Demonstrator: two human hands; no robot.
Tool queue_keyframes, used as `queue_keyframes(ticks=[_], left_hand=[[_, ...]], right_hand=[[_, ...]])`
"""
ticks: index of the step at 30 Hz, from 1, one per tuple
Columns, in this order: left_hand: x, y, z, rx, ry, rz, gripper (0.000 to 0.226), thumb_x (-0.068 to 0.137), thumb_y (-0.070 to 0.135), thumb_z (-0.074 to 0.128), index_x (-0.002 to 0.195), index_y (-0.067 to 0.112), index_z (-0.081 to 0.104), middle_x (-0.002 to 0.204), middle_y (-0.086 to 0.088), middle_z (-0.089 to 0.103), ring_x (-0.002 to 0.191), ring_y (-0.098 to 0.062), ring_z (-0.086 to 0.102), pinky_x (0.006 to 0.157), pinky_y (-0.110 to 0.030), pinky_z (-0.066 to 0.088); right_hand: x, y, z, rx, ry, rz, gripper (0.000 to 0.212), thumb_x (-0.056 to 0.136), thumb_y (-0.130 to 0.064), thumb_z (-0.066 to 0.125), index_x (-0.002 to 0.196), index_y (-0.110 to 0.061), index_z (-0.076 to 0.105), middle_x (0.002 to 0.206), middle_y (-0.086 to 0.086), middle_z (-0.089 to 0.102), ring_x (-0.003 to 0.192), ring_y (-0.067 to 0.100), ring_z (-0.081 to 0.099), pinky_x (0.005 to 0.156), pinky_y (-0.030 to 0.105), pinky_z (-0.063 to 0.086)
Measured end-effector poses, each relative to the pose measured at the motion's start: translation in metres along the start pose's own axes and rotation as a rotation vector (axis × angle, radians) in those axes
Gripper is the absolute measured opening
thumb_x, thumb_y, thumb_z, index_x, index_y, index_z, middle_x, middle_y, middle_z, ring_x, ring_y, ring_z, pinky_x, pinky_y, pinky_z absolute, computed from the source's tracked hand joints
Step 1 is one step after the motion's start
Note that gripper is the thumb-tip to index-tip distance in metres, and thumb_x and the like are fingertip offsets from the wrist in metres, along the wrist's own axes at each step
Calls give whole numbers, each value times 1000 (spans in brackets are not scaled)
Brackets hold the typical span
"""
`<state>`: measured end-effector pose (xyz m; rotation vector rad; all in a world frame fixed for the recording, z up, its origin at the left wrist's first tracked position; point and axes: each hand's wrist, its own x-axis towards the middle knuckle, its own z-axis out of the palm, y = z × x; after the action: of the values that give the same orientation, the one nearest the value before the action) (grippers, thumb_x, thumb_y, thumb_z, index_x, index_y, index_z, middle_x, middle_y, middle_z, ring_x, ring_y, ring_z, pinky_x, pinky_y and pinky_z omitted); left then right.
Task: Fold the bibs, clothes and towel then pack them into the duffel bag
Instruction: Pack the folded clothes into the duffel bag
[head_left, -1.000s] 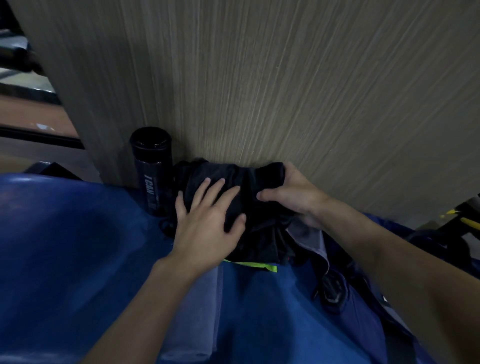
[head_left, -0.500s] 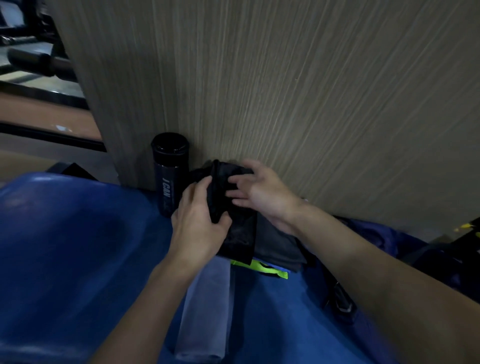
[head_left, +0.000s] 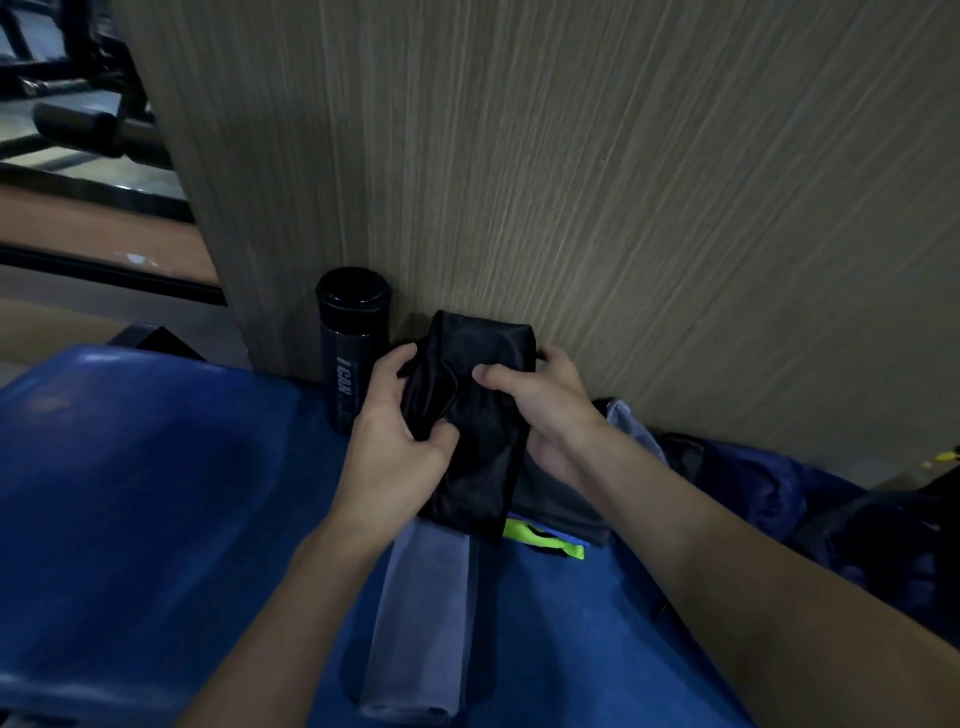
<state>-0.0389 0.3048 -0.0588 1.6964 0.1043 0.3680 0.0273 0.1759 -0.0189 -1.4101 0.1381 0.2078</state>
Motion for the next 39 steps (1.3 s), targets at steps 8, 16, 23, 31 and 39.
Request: queue_keyframes(ticks=[8, 16, 23, 31, 39], left_hand=[[-22, 43, 3, 194, 67, 129, 100, 63, 71, 72, 149, 35, 34, 149, 15, 29, 138, 1, 30, 110, -23, 32], [-61, 109, 59, -59, -218, 121, 39, 72, 29, 80, 108, 30, 65, 98, 20, 73, 92, 3, 69, 72, -12, 53], [-74, 139, 127, 449, -768, 266, 39, 77, 25, 85, 109, 35, 65, 99, 19, 72, 93, 4, 67, 81, -21, 54], [-100, 153, 221, 969, -1107, 600, 60, 73, 45, 82, 104, 28, 33, 82, 7, 63, 73, -4, 57, 68, -28, 45], [-120, 152, 274, 983, -1249, 651, 63, 74, 38, 80, 92, 27, 22, 72, 3, 61, 63, -15, 60, 66, -49, 50]], right_hand=[[-60, -38, -13, 242, -136, -108, 54, 82, 4, 70, 129, -11, 47, 109, 15, 71, 100, 30, 70, 86, 47, 58], [-120, -49, -102, 389, -68, -178, 43, 86, 1, 67, 126, -5, 53, 116, 19, 69, 107, 35, 67, 88, 51, 56], [-168, -34, -236, -312, 41, -482, 100, 72, -9, 85, 146, -39, 25, 147, -11, 39, 135, -4, 37, 108, 16, 35], [-204, -9, -312, -621, -27, -432, 92, 69, -22, 88, 146, -31, 39, 129, -19, 55, 118, -6, 53, 101, 16, 41], [-219, 11, -354, -550, 43, -454, 43, 65, -20, 89, 92, -20, 56, 130, -13, 50, 121, -4, 49, 92, 15, 40]])
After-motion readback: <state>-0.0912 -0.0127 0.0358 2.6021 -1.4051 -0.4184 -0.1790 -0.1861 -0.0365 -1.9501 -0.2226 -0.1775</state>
